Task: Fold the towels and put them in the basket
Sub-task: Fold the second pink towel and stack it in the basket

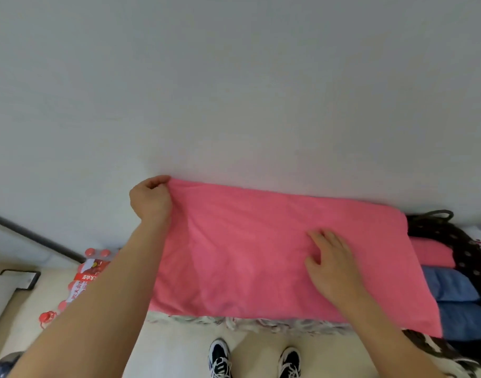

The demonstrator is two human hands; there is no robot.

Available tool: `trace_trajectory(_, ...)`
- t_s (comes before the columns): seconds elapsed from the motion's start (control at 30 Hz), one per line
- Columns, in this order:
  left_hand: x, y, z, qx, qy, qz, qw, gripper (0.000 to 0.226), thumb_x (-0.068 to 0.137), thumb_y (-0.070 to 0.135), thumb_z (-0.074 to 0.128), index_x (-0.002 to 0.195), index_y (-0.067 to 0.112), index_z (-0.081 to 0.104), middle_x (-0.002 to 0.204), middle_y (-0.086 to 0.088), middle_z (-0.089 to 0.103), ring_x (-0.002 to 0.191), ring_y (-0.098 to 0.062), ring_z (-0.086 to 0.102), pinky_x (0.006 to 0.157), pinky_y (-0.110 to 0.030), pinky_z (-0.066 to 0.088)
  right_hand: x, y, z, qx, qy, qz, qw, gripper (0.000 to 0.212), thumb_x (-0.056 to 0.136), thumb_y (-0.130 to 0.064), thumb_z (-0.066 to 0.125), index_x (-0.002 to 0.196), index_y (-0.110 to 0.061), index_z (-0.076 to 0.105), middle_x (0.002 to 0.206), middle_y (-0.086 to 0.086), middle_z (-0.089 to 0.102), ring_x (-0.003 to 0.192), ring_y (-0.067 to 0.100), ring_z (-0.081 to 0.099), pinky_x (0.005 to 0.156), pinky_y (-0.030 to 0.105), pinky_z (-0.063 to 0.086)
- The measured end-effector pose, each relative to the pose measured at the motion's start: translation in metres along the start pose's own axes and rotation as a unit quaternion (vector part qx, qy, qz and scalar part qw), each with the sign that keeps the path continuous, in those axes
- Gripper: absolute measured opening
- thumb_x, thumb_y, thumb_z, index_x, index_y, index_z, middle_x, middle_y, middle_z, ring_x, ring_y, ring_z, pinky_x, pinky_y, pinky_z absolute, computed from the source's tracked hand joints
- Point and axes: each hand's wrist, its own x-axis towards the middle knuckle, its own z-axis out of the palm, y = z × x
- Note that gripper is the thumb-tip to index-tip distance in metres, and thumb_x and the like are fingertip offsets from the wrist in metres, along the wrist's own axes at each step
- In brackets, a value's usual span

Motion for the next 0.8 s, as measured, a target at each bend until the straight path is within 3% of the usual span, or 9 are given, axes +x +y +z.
trace_trajectory(0.07,-0.003,-0.002,-0.002,0.091,-0.022,0.015,0.996,0.040,0.077,0.005,0.045,0.096,0.023,0.075,0.100,0.000,0.073,0.090,-0.016,0.063,0.085,-0.027,0.050,-0.007,0.011,-0.008,-0.010,0.016,0.019,1.000,0.059,0.088,-0.027,0.051,0.145,-0.028,0.037,0.154,-0.003,0.032,0.142,0.019,0.026,0.114,0.043,0.025)
trace_trajectory(0.17,-0.026,0.001,-0.002,0.207,-0.027,0.117,0.971,0.047,0.067,0.009,0.044,0.097,0.026,0.075,0.099,-0.006,0.071,0.099,-0.030,0.062,0.092,-0.040,0.050,-0.016,0.033,-0.019,0.016,0.052,0.032,0.998,0.057,0.085,-0.024,0.054,0.141,-0.022,0.043,0.146,0.002,0.043,0.133,0.024,0.037,0.108,0.045,0.033)
trace_trajectory(0.27,-0.093,0.006,0.023,0.204,-0.120,0.248,0.939,0.036,0.072,-0.005,0.051,0.093,0.011,0.076,0.101,-0.012,0.069,0.097,-0.028,0.061,0.086,-0.027,0.043,-0.027,0.074,-0.025,0.024,0.064,0.067,0.995,0.057,0.087,-0.030,0.051,0.143,-0.021,0.040,0.146,0.005,0.042,0.134,0.026,0.035,0.107,0.051,0.034)
trace_trajectory(0.33,-0.151,0.003,0.048,0.225,-0.230,0.300,0.898,0.030,0.076,-0.001,0.055,0.091,0.013,0.076,0.106,-0.008,0.069,0.099,-0.025,0.061,0.086,-0.025,0.041,-0.034,0.104,-0.030,-0.004,0.055,0.082,0.995,0.058,0.092,-0.038,0.046,0.146,-0.026,0.032,0.154,0.002,0.031,0.140,0.024,0.027,0.106,0.054,0.033)
trace_trajectory(0.4,-0.206,-0.006,0.076,0.251,-0.325,0.360,0.838,0.027,0.082,0.010,0.057,0.100,0.017,0.075,0.121,-0.009,0.063,0.113,-0.026,0.056,0.098,-0.027,0.038,-0.037,0.133,-0.031,0.013,0.051,0.124,0.991,0.059,0.094,-0.048,0.042,0.148,-0.030,0.026,0.157,0.001,0.024,0.140,0.026,0.025,0.104,0.055,0.032)
trace_trajectory(0.47,-0.252,-0.016,0.103,0.268,-0.374,0.414,0.785,0.034,0.088,0.027,0.050,0.116,0.020,0.069,0.136,-0.014,0.053,0.127,-0.029,0.048,0.108,-0.033,0.033,-0.041,0.152,-0.033,0.105,0.033,0.167,0.980,0.063,0.091,-0.055,0.038,0.146,-0.027,0.028,0.152,0.006,0.033,0.134,0.030,0.035,0.104,0.052,0.036)
trace_trajectory(0.63,-0.319,-0.048,0.149,0.373,-0.378,0.500,0.684,0.052,0.095,0.050,0.024,0.143,0.038,0.037,0.159,-0.005,0.020,0.147,-0.025,0.016,0.116,-0.050,0.013,-0.042,0.187,-0.039,0.388,-0.033,0.256,0.885,0.052,0.095,-0.042,0.050,0.135,-0.008,0.047,0.136,0.009,0.052,0.113,0.024,0.053,0.101,0.038,0.041)
trace_trajectory(0.73,-0.328,-0.056,0.151,0.403,-0.338,0.523,0.670,0.047,0.097,0.048,0.028,0.142,0.039,0.040,0.155,-0.006,0.031,0.143,-0.026,0.028,0.112,-0.056,0.020,-0.041,0.204,-0.046,0.448,-0.043,0.241,0.860,0.017,0.092,-0.023,0.060,0.099,-0.008,0.065,0.112,0.015,0.065,0.089,0.020,0.060,0.090,0.040,0.049)
trace_trajectory(0.8,-0.333,-0.053,0.152,0.404,-0.321,0.539,0.666,0.046,0.093,0.043,0.035,0.136,0.034,0.048,0.149,-0.007,0.042,0.137,-0.027,0.040,0.108,-0.058,0.028,-0.040,0.214,-0.049,0.494,-0.058,0.251,0.831,0.015,0.090,-0.015,0.063,0.100,-0.005,0.067,0.104,0.018,0.068,0.091,0.025,0.064,0.088,0.043,0.051)
